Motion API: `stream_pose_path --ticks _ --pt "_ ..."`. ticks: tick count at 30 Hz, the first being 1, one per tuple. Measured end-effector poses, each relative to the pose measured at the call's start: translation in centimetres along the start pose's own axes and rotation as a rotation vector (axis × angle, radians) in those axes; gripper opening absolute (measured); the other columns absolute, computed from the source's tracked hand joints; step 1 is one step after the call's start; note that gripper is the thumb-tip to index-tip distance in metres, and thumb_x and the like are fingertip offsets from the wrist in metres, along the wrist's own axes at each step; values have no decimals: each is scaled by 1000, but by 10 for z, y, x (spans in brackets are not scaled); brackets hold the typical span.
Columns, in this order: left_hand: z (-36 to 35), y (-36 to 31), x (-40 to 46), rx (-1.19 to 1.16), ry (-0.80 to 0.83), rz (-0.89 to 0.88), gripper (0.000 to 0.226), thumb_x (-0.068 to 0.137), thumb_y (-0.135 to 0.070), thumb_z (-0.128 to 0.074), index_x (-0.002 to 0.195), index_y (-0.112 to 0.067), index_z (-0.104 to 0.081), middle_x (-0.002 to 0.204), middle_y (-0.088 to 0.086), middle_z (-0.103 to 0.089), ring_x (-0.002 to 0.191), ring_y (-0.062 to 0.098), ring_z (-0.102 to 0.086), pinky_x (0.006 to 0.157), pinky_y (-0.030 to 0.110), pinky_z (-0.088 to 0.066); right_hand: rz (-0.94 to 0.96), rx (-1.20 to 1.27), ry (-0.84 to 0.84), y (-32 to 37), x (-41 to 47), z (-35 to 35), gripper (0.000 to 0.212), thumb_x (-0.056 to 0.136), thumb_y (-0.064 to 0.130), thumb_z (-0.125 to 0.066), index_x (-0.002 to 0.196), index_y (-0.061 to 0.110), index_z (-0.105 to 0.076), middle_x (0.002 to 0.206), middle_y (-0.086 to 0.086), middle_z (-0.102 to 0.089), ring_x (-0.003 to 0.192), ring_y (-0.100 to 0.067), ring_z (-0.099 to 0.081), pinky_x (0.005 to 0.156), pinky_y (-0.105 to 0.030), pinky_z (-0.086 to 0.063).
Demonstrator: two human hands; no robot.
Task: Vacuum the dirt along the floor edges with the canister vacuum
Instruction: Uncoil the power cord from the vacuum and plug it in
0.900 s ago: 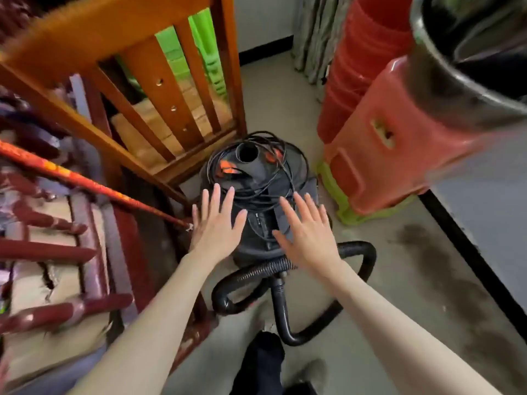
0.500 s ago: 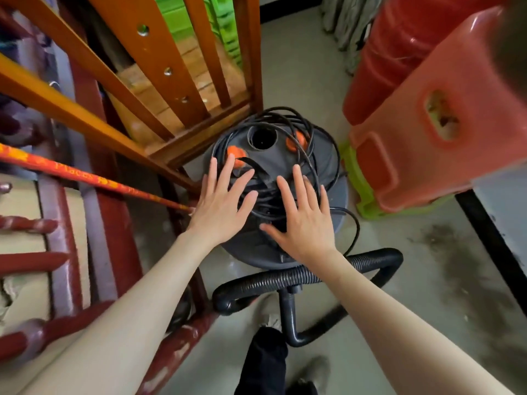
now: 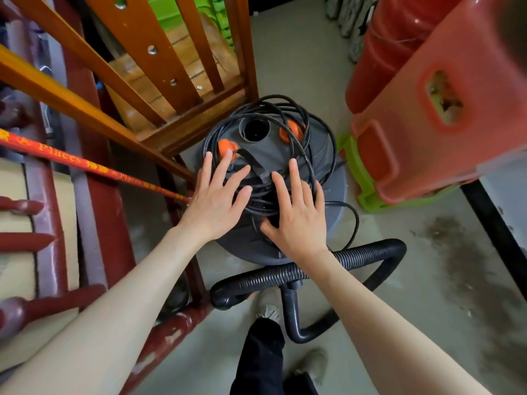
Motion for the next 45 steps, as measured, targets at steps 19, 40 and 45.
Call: stream_pose_path --ticks 19,40,45 --pt "-82 -72 -102 30 34 4 54 98 -48 -23 151 -36 -18 160 -9 11 144 25 22 114 51 12 8 -24 128 -50 -136 26 81 76 24 -75 147 7 -42 158 -26 -22 115 -39 -56 112 -56 -29" --pt "-132 -91 -213 123 136 -225 55 99 -46 -28 151 -33 -21 160 -6 13 143 26 24 113 50 14 -243 -53 76 -20 -290 36 85 60 16 -85 138 3 -54 147 -29 -41 97 -35 -66 100 -52 -44" --pt "-137 -90 -229 141 175 -258 56 98 -47 -27 152 -33 -19 160 -6 13 143 27 24 113 51 13 -288 -52 89 -12 -310 37 85 60 18 -88 138 3 -54 147 -29 -41 98 -35 -66 99 -53 -45"
Point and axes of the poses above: each hand's wrist, its own x-axis towards the middle knuckle, its own z-axis out of the back of the hand, y = z × x, the point moved 5 cm from there along x, towards the middle knuckle
